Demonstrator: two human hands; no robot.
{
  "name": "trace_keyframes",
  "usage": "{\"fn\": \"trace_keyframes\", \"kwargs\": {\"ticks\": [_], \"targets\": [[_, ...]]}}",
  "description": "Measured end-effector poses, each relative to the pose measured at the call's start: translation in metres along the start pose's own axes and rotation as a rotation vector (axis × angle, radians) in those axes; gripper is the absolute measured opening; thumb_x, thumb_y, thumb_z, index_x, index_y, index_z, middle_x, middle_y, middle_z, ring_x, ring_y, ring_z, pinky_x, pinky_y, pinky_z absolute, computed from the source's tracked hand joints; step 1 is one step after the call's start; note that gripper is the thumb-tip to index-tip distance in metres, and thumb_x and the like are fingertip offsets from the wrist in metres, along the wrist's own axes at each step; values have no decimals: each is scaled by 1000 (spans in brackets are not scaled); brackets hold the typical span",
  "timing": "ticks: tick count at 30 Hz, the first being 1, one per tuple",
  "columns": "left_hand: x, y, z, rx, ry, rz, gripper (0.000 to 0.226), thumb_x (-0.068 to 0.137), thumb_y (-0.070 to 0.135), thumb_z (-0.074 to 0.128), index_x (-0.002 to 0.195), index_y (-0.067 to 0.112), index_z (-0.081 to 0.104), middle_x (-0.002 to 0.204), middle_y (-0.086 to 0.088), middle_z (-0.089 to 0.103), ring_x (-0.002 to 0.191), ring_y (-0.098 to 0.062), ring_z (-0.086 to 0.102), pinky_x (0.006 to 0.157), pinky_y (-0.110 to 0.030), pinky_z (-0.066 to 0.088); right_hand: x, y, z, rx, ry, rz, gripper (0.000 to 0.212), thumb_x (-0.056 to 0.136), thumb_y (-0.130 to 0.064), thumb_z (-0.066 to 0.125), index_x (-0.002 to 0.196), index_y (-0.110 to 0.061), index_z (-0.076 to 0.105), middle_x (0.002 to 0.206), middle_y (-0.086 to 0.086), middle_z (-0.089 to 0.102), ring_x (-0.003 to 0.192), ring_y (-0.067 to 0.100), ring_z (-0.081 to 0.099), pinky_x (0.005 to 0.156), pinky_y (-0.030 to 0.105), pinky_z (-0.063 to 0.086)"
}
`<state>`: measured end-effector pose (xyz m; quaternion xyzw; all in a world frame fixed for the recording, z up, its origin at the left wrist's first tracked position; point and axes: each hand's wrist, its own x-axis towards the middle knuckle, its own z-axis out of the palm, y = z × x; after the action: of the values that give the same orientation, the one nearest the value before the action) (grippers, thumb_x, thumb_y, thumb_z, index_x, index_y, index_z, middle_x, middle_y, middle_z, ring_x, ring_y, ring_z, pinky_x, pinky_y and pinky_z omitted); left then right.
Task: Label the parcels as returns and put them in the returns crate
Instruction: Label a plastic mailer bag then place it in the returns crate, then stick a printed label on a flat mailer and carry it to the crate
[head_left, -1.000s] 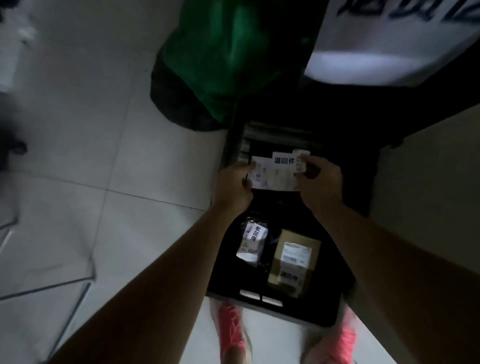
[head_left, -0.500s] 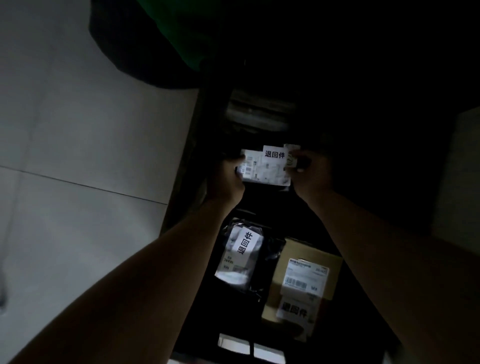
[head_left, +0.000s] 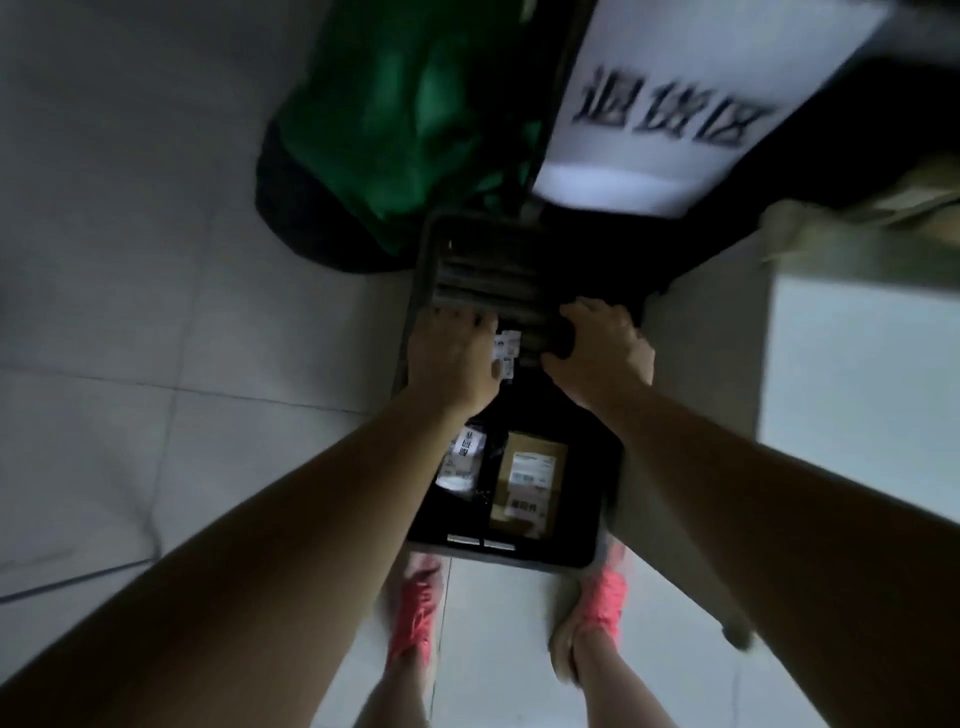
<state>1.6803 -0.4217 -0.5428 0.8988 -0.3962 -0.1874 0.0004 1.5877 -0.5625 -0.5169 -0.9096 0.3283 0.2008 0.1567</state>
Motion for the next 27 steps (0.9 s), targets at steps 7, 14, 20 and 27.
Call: {"fn": "trace_keyframes", "kwargs": {"ticks": [7,14,20,27], "targets": [[-82,68,-239,176,87,195,53,91,45,54,136,16,49,124,-8,58,114,-31,55,89,-42,45,-150,-3,-186,36,93,86,69,83,-48,68,146,-36,42,155,-12,36,140,17,38,104,38,44],[-186,159,-392,216,68,311,63,93,49,54,148,22,38,146,-7,44,132,-30,44,99,-42,42,-306,30,-324,171,330,162,61,79,-47,72,135,-32,54,138,-3,54,128,22,51,98,35,46],[-294,264,-470,266,178,334,52,90,45,58,134,19,48,134,-8,52,125,-33,51,94,-44,45,-448,100,-401,178,447,163,48,83,-46,66,128,-34,59,127,-1,61,121,24,55,86,34,47],[-379,421,-508,256,224,430,41,89,41,57,125,23,53,123,-8,57,114,-30,57,91,-41,50,-577,224,-443,166,490,224,57,82,-46,72,134,-32,55,134,0,56,125,23,51,95,34,45]]}}
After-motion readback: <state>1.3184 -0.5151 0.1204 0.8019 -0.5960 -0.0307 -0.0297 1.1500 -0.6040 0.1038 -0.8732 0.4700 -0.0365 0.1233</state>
